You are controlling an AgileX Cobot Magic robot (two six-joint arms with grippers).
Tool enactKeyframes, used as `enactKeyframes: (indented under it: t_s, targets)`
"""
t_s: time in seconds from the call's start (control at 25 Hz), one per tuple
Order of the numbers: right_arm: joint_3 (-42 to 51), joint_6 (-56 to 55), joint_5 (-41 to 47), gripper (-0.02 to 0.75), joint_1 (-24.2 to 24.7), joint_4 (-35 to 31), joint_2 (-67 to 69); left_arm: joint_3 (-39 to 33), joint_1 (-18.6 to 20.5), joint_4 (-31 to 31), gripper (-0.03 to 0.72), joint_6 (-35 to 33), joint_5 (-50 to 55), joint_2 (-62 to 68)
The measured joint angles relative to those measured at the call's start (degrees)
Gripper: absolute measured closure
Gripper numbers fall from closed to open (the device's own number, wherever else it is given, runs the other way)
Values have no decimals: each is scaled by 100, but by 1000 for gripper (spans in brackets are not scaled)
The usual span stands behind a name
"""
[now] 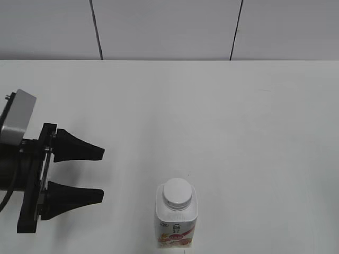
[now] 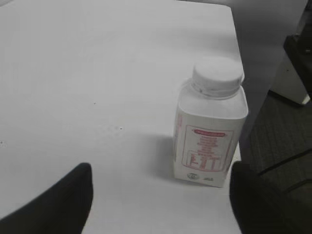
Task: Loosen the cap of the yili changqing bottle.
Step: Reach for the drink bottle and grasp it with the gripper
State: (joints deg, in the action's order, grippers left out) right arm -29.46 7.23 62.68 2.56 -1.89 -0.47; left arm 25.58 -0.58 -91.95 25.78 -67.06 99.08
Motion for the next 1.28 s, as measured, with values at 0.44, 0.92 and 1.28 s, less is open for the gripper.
enactKeyframes:
  t_s: [0.44,0.92,1.28]
  targets:
    - [0,0,0,160,0,0,0,5,-981,339,101,55,469,0]
    - [0,0,0,160,0,0,0,88,-1595,1028,100,-118,700,379]
    - [0,0,0,160,0,0,0,166,-1600,1124,99,-135,324,835]
